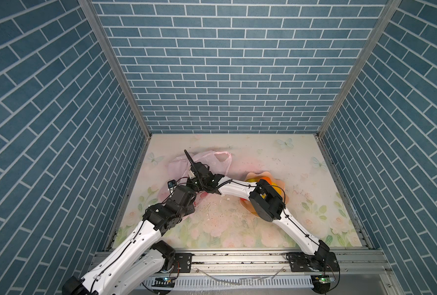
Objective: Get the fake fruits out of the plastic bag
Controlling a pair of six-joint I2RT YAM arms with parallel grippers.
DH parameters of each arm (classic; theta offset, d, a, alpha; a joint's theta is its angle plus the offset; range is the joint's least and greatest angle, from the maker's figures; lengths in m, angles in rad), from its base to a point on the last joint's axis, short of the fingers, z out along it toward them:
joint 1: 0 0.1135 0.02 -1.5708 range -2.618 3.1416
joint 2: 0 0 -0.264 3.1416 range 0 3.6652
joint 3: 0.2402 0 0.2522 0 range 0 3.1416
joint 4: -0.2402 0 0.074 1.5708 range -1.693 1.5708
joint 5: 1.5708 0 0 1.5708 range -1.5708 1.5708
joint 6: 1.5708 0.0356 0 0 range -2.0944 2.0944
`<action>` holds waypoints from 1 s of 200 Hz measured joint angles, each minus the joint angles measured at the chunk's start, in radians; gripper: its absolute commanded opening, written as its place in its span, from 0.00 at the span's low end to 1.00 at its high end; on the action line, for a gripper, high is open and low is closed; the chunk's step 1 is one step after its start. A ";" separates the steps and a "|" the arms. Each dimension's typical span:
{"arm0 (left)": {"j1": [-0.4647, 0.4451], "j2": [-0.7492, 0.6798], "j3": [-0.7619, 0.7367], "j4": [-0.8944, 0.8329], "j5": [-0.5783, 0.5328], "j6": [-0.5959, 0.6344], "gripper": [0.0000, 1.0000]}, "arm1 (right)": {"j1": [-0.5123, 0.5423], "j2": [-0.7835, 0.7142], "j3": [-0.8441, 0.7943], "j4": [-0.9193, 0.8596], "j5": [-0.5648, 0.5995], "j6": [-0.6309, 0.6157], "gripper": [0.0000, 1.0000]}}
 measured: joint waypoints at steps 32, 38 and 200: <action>0.000 -0.001 -0.002 0.008 0.010 0.009 0.00 | 0.001 0.024 0.038 0.002 -0.005 0.014 0.75; 0.000 -0.002 -0.002 0.009 0.011 0.010 0.00 | 0.001 0.028 0.045 0.002 -0.007 0.019 0.74; 0.000 -0.107 -0.003 -0.035 0.021 0.016 0.00 | 0.000 0.076 0.079 0.027 0.002 0.084 0.40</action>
